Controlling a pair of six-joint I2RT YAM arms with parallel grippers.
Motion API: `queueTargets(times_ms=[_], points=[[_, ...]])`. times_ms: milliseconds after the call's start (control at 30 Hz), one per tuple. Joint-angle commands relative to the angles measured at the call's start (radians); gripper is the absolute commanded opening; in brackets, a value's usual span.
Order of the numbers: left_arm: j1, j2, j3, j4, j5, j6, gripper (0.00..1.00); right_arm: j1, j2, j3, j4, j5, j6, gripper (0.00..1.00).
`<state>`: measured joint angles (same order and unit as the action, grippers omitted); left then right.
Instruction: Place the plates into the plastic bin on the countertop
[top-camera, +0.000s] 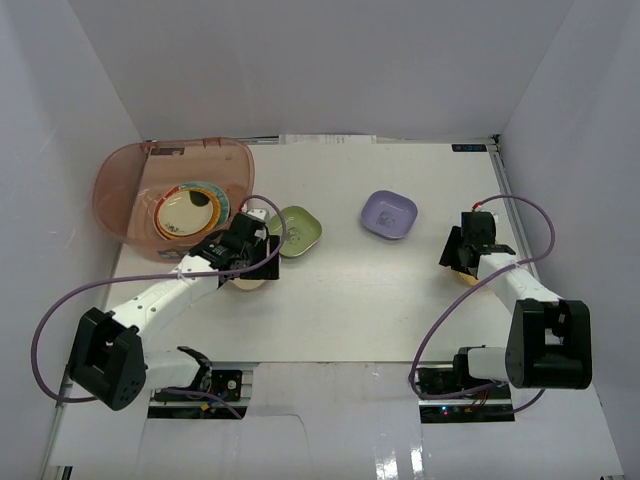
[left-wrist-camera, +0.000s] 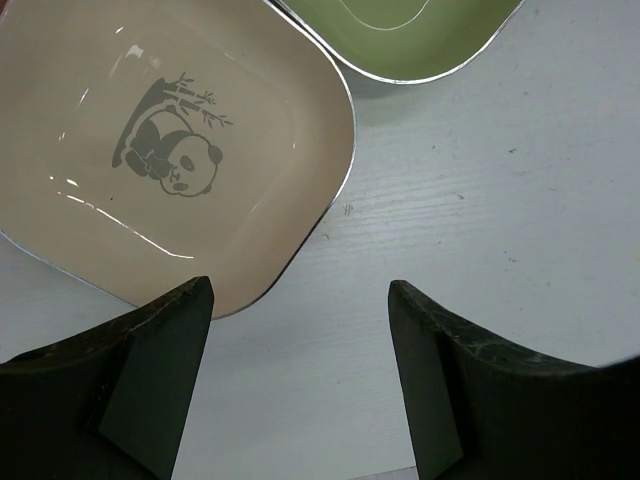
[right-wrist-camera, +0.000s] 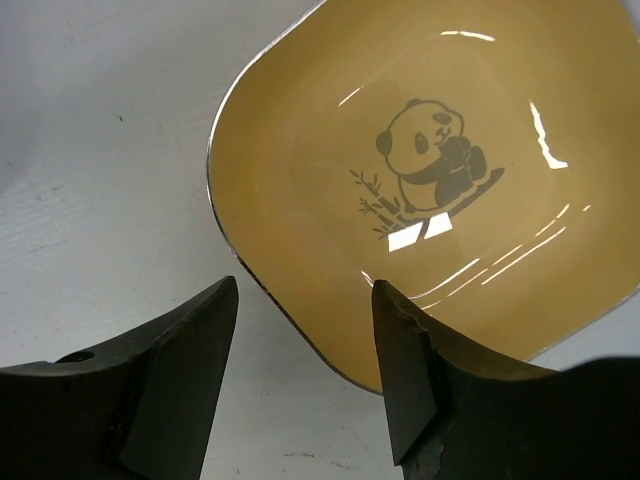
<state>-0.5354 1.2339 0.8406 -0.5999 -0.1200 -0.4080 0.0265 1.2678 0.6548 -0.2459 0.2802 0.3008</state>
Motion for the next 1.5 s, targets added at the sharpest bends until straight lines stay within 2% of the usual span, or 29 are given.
queueTargets(times_ms=[0, 167, 300, 400, 600, 667, 767, 900, 933, 1067, 1233, 1333, 1400, 1467], points=[[-0.003, 0.022, -0.006, -0.008, 0.005, 0.037, 0.81, 0.001, 0.057, 0.058, -0.029, -0.055, -0.032, 0.62], [-0.003, 0.044, 0.002, 0.002, 0.023, 0.058, 0.81, 0.01, 0.082, 0.042, -0.006, -0.101, -0.031, 0.56], [-0.005, 0.093, -0.006, 0.009, 0.028, 0.069, 0.8, 0.026, 0.099, 0.026, 0.003, -0.111, -0.026, 0.31], [-0.005, 0.124, -0.008, 0.015, 0.003, 0.07, 0.78, 0.056, 0.087, 0.017, 0.016, -0.116, -0.016, 0.2], [-0.015, 0.177, -0.006, 0.018, -0.012, 0.067, 0.68, 0.133, 0.035, -0.011, 0.026, -0.136, 0.011, 0.08], [-0.02, 0.214, -0.005, 0.022, -0.02, 0.069, 0.61, 0.159, 0.01, -0.015, 0.03, -0.142, 0.018, 0.08], [-0.031, 0.234, 0.005, 0.018, -0.033, 0.067, 0.32, 0.185, -0.034, -0.015, 0.023, -0.148, 0.026, 0.08], [-0.043, 0.236, 0.008, 0.0, -0.073, 0.048, 0.11, 0.194, -0.1, -0.014, 0.014, -0.174, 0.026, 0.08], [-0.046, 0.236, 0.009, -0.011, -0.079, 0.041, 0.0, 0.196, -0.128, -0.012, 0.013, -0.185, 0.024, 0.08], [-0.077, 0.205, 0.037, -0.058, -0.092, 0.0, 0.0, 0.208, -0.195, -0.004, 0.002, -0.203, 0.026, 0.08], [-0.113, 0.026, 0.181, -0.167, -0.05, -0.038, 0.0, 0.25, -0.264, 0.006, -0.009, -0.24, 0.029, 0.08], [-0.112, -0.01, 0.395, -0.267, -0.16, -0.029, 0.0, 0.289, -0.28, 0.016, -0.004, -0.237, 0.029, 0.08], [-0.101, 0.031, 0.577, -0.323, -0.269, 0.018, 0.0, 0.32, -0.283, 0.016, 0.008, -0.243, 0.031, 0.08], [-0.068, 0.077, 0.678, -0.339, -0.311, 0.057, 0.0, 0.355, -0.285, 0.014, 0.017, -0.249, 0.037, 0.08]])
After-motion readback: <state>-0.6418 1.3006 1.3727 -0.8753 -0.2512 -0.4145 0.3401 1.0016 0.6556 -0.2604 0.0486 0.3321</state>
